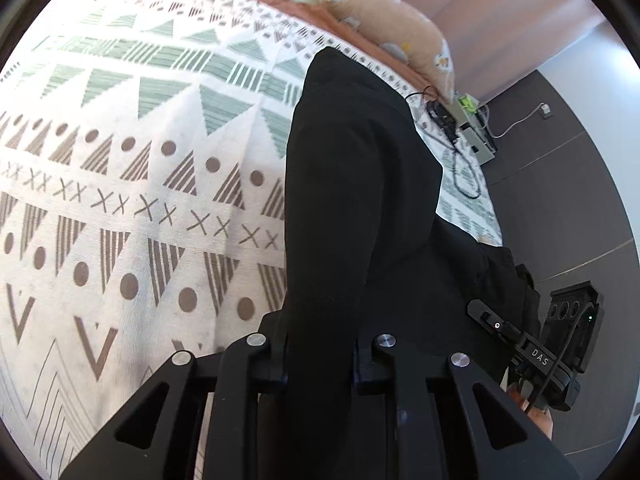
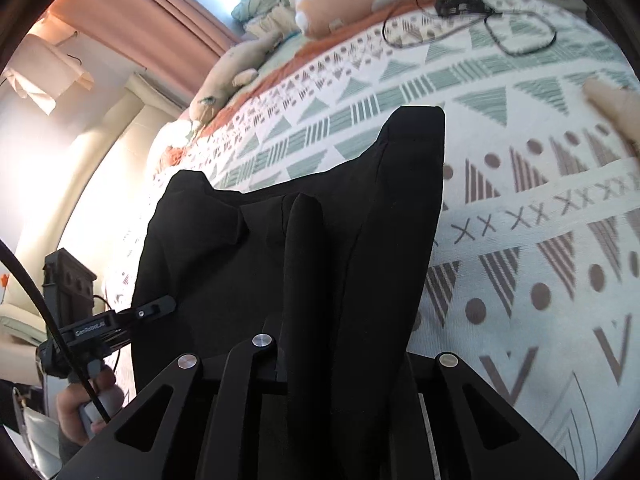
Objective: Fold large clothes
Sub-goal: 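Grasp the folded black shirt with both grippers and lift it, then carry the lifted black shirt with both grippers toward the clothes stack, then lower the black shirt onto the folded clothes stack with both grippers, then open both grippers and release the shirt on the stack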
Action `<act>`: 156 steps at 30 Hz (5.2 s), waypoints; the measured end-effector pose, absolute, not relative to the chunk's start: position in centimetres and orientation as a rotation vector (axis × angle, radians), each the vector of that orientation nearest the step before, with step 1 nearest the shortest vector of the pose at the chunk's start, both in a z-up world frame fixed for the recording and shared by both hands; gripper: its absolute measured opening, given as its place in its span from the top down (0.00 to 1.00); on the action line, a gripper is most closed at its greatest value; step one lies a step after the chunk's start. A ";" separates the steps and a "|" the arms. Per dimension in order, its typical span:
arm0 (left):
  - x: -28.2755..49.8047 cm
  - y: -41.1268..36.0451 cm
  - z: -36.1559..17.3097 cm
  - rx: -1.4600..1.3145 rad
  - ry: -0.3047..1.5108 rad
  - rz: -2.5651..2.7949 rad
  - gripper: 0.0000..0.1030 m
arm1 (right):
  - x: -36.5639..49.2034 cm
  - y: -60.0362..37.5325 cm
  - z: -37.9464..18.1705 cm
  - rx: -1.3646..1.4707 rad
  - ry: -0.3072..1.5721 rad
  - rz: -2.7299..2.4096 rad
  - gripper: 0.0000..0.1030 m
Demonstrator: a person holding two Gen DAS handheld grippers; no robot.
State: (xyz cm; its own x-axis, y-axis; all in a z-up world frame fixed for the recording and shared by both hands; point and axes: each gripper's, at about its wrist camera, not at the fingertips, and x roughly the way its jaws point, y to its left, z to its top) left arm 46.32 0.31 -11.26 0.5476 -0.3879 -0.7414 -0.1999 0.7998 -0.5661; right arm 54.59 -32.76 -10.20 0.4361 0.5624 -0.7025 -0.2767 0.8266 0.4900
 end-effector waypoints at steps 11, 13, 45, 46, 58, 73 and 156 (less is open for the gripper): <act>40.6 -2.1 -4.5 -0.585 0.871 -0.153 0.81 | 45.2 -35.2 -4.2 0.263 0.802 0.534 0.91; 39.7 -2.4 -3.5 -0.578 0.855 -0.158 0.81 | 43.6 -35.8 -3.3 0.252 0.780 0.540 0.91; 36.8 -20.5 13.4 -0.405 0.654 -0.518 0.81 | 20.6 -52.1 15.2 0.090 0.400 0.342 0.92; 36.6 -21.5 13.8 -0.400 0.655 -0.533 0.81 | 19.8 -52.8 15.6 0.084 0.396 0.330 0.92; 37.6 -33.2 15.3 -0.362 0.709 -0.713 0.81 | 10.0 -60.1 19.6 0.046 0.363 0.150 0.92; 39.9 -44.7 11.4 -0.386 0.883 -0.819 0.81 | 7.8 -59.5 19.3 0.036 0.440 -0.022 0.92; 55.7 -43.8 -6.0 -0.347 1.111 -0.728 0.59 | 0.8 -60.6 8.0 0.831 0.590 -0.242 0.71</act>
